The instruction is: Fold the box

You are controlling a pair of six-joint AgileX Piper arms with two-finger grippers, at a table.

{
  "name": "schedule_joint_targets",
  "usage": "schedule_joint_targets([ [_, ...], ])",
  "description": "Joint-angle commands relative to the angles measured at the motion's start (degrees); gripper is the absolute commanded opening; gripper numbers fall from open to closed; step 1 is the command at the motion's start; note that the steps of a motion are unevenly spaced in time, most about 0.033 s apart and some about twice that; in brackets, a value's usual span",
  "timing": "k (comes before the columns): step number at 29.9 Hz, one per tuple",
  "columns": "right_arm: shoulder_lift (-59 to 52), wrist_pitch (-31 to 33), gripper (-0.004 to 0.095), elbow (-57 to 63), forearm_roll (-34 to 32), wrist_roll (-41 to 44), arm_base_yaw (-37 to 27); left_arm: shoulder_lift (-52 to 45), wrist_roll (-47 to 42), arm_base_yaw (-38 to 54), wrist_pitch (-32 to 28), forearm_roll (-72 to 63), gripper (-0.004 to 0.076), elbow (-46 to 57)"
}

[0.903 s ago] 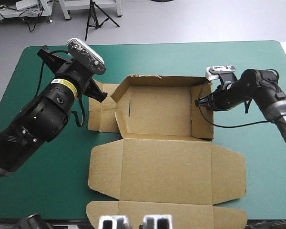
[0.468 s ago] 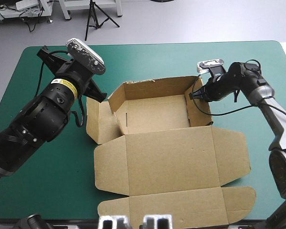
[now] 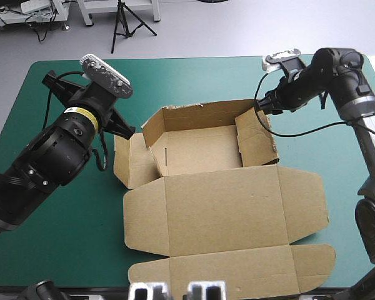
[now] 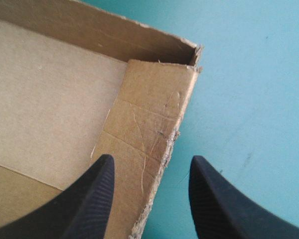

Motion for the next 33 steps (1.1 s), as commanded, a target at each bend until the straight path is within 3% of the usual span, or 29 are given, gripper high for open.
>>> schedule_joint_targets([
  [1,-4.93,2.19,0.0445,-4.03,-1.17,2.76,-0.10,-1.26,-1.55,-0.03,1.21,-4.67,-0.0008,-1.83],
  [9,-7.16,2.19,0.0442,-0.11,-1.93,6.57,-0.10,-1.17,-3.78,2.14,10.07,-11.52,-0.0008,-1.83],
  [13,-7.16,2.19,0.0442,3.94,-0.79,6.20,-0.10,-1.17,-0.95,11.91,9.00,-18.93,-0.0008,-1.83],
  [17,-5.99,1.83,0.0442,5.32,-0.93,5.42,-0.10,-0.81,7.37,26.90,5.33,-32.46,-0.0008,-1.83],
  [23,-2.49,2.11,0.0418,5.32,-0.81,5.42,-0.10,2.86,19.67,47.50,10.01,-56.37,-0.0008,-1.83],
  [29,2.29,1.62,0.0403,5.32,2.73,3.97,-0.10,6.80,21.36,57.42,14.63,-67.84,-0.0008,-1.83],
  [33,5.63,1.97,0.0403,5.32,3.11,3.54,-0.10,7.24,21.36,57.69,12.59,-66.60,-0.0008,-1.83],
])
